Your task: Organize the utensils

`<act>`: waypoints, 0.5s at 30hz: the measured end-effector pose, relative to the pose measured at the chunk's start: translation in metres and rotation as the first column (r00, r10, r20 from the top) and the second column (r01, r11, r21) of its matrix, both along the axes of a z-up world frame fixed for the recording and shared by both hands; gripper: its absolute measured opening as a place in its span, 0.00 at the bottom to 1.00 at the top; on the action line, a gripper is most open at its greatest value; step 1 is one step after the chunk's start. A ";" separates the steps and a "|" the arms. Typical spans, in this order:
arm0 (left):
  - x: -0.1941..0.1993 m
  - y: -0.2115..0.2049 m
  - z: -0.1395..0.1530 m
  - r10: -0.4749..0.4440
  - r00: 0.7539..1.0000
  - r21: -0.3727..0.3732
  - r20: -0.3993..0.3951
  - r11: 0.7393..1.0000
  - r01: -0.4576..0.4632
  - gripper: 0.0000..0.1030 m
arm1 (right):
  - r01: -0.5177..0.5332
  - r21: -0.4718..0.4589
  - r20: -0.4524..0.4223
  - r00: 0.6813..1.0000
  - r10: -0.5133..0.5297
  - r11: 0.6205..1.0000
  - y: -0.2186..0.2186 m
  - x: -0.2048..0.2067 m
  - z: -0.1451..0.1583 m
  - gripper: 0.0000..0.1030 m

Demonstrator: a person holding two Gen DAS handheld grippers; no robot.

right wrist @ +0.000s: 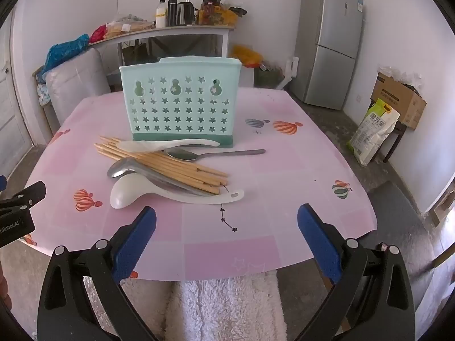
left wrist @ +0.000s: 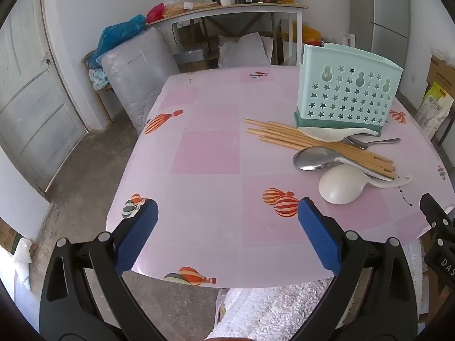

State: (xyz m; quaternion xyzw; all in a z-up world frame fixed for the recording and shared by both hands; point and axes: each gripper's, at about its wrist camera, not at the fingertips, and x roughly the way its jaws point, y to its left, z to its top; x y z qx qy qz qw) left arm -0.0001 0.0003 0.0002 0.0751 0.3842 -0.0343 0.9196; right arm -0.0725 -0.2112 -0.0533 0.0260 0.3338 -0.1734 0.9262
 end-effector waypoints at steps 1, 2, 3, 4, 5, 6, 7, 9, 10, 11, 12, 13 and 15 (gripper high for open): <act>0.000 0.000 0.000 0.000 1.000 0.002 -0.001 1.000 0.000 0.92 | 0.000 -0.002 0.000 1.000 0.000 1.000 0.000 0.000 0.000 0.94; 0.000 0.000 0.000 0.001 1.000 0.001 -0.001 1.000 -0.001 0.92 | 0.000 -0.002 -0.002 1.000 0.000 1.000 0.000 0.000 0.000 0.94; 0.000 0.000 0.000 0.001 1.000 0.001 -0.001 1.000 -0.001 0.92 | 0.000 -0.002 -0.002 1.000 0.000 1.000 0.000 0.000 0.000 0.94; 0.000 0.000 0.000 0.002 1.000 0.000 -0.001 1.000 -0.002 0.92 | 0.000 -0.002 -0.002 1.000 0.000 1.000 0.000 0.000 0.000 0.94; 0.000 0.000 0.000 0.003 1.000 0.000 -0.001 1.000 -0.003 0.92 | 0.000 -0.003 -0.002 1.000 0.000 1.000 0.000 0.000 0.000 0.94; 0.000 0.000 0.001 0.004 1.000 0.000 -0.002 1.000 -0.004 0.92 | 0.000 -0.003 -0.002 1.000 0.000 1.000 0.000 0.000 0.001 0.94; 0.000 0.000 0.001 0.006 1.000 -0.001 -0.003 1.000 -0.006 0.92 | 0.000 -0.004 -0.003 1.000 0.000 1.000 0.001 0.000 0.001 0.94; 0.000 0.000 0.001 0.008 1.000 -0.001 -0.004 1.000 -0.008 0.92 | -0.001 -0.005 -0.003 1.000 0.001 1.000 0.001 0.001 0.002 0.94; 0.000 -0.001 0.001 0.008 1.000 -0.001 -0.003 1.000 -0.008 0.92 | -0.001 -0.005 -0.002 1.000 0.001 1.000 0.001 0.001 0.002 0.94; -0.001 -0.001 0.002 0.009 1.000 0.000 -0.003 1.000 -0.009 0.92 | -0.001 -0.006 -0.003 1.000 0.001 1.000 0.002 0.001 0.003 0.94; 0.002 0.000 -0.001 0.004 1.000 0.012 -0.010 1.000 -0.003 0.92 | -0.002 -0.006 -0.003 1.000 0.002 1.000 0.002 0.001 0.003 0.94; 0.002 0.000 0.000 0.004 1.000 0.009 -0.008 1.000 -0.004 0.92 | -0.001 -0.001 0.000 1.000 0.001 1.000 0.001 0.000 0.001 0.94; 0.001 0.001 -0.002 0.007 1.000 0.000 -0.003 1.000 -0.007 0.92 | 0.000 -0.002 0.000 1.000 0.000 1.000 0.001 0.000 0.002 0.94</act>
